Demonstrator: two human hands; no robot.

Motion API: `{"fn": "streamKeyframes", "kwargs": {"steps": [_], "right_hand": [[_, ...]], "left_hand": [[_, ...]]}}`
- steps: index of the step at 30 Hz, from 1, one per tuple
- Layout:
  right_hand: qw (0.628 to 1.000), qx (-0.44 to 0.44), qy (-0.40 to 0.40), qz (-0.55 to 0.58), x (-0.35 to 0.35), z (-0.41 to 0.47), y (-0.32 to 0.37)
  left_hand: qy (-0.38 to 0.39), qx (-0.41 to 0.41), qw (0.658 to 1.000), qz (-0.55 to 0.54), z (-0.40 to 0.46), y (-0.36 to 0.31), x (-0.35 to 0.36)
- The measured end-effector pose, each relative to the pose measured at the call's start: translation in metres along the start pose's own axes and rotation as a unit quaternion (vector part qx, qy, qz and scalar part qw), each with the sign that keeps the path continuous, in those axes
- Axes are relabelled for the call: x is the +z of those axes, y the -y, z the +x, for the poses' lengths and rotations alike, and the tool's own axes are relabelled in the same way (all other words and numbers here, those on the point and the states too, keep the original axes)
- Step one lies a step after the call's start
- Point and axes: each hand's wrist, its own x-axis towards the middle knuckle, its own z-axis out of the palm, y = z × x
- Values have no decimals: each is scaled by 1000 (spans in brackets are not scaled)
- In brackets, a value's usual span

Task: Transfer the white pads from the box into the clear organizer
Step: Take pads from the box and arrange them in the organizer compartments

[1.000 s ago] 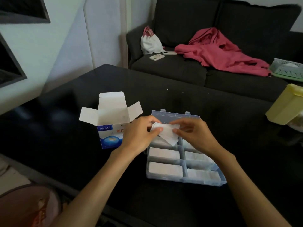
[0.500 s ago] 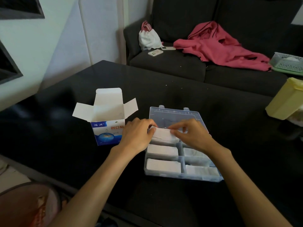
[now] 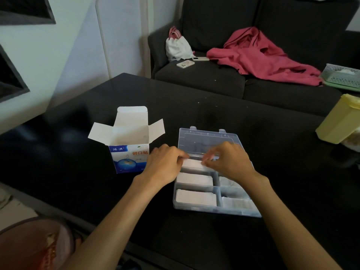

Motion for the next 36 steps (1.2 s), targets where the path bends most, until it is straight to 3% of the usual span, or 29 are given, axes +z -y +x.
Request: {"fn": "streamKeyframes", "kwargs": {"steps": [2,6,10,19,24,36], "right_hand": [[1000,-4,-1,-29,-4,-1,2],[998,55,33,25,-39,6,-5],[991,70,92,-59,-45,15,-1],[966,52,136,-212,-32,19,23],[965,107,153,-185,-33,28,28],[969,129,188,-96,-34,33,18]], "left_hand": [[0,-2,1000,-3,0,0,1],[-14,-8,1000,-14,2,-1,3],[-10,-15,1000,-8,2,0,2],[-8,-19,1000,-10,-1,0,0],[-14,-8,1000,-21,-1,0,-2],[-6,-2,1000,-26,0,3,-2]]}}
